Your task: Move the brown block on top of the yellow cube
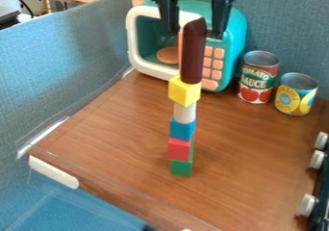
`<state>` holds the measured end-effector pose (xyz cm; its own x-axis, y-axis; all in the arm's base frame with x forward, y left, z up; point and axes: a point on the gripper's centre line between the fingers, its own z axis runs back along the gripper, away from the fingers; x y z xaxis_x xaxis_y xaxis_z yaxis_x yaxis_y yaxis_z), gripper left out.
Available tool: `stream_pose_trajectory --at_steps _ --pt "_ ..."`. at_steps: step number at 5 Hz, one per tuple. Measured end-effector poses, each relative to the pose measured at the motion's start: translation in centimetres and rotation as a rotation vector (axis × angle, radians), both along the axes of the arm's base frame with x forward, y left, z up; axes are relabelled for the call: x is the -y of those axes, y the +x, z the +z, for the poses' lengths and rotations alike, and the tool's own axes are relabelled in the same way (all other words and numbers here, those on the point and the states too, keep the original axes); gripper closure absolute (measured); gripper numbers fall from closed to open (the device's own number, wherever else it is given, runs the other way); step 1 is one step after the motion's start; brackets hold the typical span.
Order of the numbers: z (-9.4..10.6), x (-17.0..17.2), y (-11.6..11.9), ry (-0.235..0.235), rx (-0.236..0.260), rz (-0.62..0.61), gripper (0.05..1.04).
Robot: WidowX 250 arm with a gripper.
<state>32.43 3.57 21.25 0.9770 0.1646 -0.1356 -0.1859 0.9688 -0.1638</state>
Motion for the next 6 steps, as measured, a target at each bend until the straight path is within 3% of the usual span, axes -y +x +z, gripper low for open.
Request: stream_pose_trajectory --at_steps 1,2,3,4,6 --pt "0.6 -0.4 0.1 -0.03 0.016 0.025 0.083" --pt "3.2 -1.0 0.0 -0.03 0.072 0.042 0.083" --pt "4.6 -0.7 -0.2 0.008 0.098 0.042 0.083" --pt "5.6 3.4 -0.8 0.089 0.12 -0.087 0.083" --pt "3.4 12.9 -2.6 0.151 0.101 -0.37 0.083"
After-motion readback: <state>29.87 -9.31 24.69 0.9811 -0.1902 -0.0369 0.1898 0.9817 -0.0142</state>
